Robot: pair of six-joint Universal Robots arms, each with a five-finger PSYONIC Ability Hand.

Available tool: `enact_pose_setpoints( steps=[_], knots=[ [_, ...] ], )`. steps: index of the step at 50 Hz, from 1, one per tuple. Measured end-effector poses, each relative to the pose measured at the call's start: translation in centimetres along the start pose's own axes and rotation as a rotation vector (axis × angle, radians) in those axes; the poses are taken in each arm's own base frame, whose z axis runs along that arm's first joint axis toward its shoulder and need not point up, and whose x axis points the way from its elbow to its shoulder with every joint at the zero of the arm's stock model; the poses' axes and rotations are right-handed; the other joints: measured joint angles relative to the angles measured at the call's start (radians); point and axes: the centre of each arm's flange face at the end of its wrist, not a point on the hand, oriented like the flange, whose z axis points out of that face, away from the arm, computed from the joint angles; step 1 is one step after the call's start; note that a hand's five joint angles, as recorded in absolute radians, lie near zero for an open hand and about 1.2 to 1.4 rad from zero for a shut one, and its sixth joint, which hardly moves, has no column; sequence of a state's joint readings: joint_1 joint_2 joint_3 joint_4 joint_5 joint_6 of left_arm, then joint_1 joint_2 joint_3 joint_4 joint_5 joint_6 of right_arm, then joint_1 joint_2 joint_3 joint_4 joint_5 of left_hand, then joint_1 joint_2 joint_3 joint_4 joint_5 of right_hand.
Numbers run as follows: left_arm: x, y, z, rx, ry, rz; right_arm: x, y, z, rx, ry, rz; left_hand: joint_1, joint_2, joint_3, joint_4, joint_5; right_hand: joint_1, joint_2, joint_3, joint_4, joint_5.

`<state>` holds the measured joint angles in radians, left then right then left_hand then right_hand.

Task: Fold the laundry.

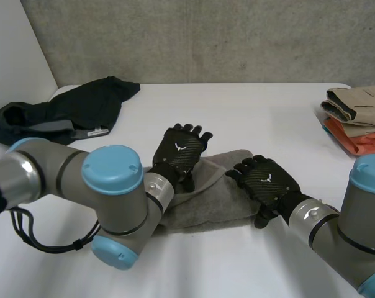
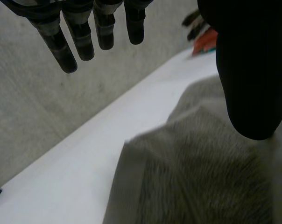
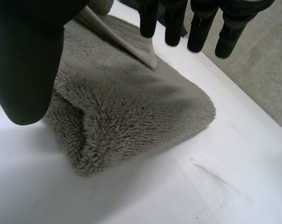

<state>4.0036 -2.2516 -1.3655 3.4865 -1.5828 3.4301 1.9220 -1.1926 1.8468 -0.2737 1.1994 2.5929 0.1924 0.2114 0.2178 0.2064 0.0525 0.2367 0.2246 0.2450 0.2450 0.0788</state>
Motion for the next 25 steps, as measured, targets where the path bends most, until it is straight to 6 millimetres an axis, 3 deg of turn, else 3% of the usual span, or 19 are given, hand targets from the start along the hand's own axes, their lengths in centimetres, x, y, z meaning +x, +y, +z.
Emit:
enact_pose_setpoints(
  steps=[11,21,25],
  knots=[
    [-1.8,2.5,1.0,-0.093,-0.144,0.149,0.6,1.0,0.7,-0.028,0.095,-0.026,0.058,0.036,0.028,0.044,0.0,0.28,0.282,0.267,0.271,0.264],
    [-5.0,0.5,-0.1,-0.086,-0.344,0.143,0.6,1.1,0.6,-0.035,0.098,-0.026,0.058,0.036,0.028,0.044,0.0,0.38,0.393,0.379,0.379,0.363],
    [-5.1,-0.4,-0.8,-0.063,-0.337,0.135,0.5,1.1,0.6,-0.036,0.095,-0.025,0.058,0.036,0.028,0.044,0.0,0.38,0.393,0.379,0.379,0.367]
  ],
)
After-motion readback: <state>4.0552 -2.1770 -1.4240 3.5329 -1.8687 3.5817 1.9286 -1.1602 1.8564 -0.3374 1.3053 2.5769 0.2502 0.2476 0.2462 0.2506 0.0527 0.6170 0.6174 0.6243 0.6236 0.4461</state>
